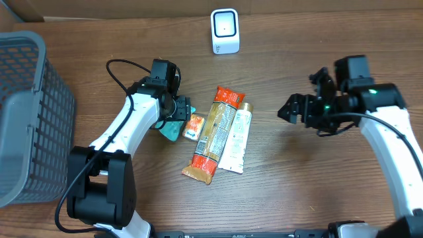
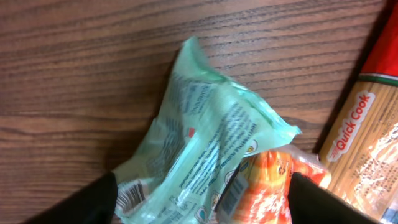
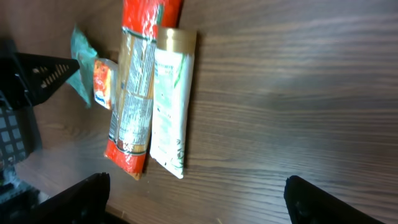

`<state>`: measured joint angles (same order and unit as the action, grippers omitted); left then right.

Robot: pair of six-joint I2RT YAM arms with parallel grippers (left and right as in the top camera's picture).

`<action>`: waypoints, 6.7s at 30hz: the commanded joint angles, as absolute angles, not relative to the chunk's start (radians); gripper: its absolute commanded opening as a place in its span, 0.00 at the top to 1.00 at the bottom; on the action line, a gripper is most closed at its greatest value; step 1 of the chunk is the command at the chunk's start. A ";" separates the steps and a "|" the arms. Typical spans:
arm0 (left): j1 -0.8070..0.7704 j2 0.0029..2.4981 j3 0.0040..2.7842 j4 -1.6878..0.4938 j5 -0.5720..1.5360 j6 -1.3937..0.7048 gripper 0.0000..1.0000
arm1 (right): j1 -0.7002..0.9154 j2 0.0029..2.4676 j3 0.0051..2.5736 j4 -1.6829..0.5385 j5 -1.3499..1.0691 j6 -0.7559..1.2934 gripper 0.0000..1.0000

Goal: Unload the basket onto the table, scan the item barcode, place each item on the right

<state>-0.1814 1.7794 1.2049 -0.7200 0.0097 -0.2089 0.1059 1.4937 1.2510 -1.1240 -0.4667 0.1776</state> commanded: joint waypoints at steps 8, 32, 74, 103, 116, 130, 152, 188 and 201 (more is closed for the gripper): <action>-0.175 1.782 1.500 -0.933 -0.002 -0.190 0.00 | 0.276 1.644 1.262 -1.064 -0.481 0.363 0.17; 0.048 1.782 1.985 -1.256 0.289 -0.217 0.00 | 0.442 1.753 0.871 -0.382 -0.542 0.784 0.42; 0.058 1.782 1.985 -1.260 0.285 -0.217 0.00 | 0.319 1.377 1.193 -0.863 -1.120 0.031 0.96; 0.058 1.782 1.985 -1.260 0.285 -0.217 0.00 | 0.467 2.230 2.212 -0.971 0.493 -0.075 0.96; 0.058 1.782 1.985 -1.260 0.285 -0.217 0.00 | 0.516 2.470 2.212 -0.399 0.836 -0.610 0.96; 0.058 1.782 1.985 -1.260 0.285 -0.217 0.00 | 0.515 2.533 2.212 -0.266 0.867 -0.820 0.96; 0.058 1.782 1.985 -1.260 0.285 -0.217 0.00 | 0.516 2.327 2.214 -0.497 0.810 -0.571 0.96; 0.058 1.782 1.985 -1.260 0.285 -0.217 0.00 | -0.398 1.932 1.334 -0.909 -0.529 0.171 0.87; 0.058 1.782 1.985 -1.260 0.285 -0.217 0.00 | -0.382 1.930 1.584 -1.316 -0.522 0.045 0.40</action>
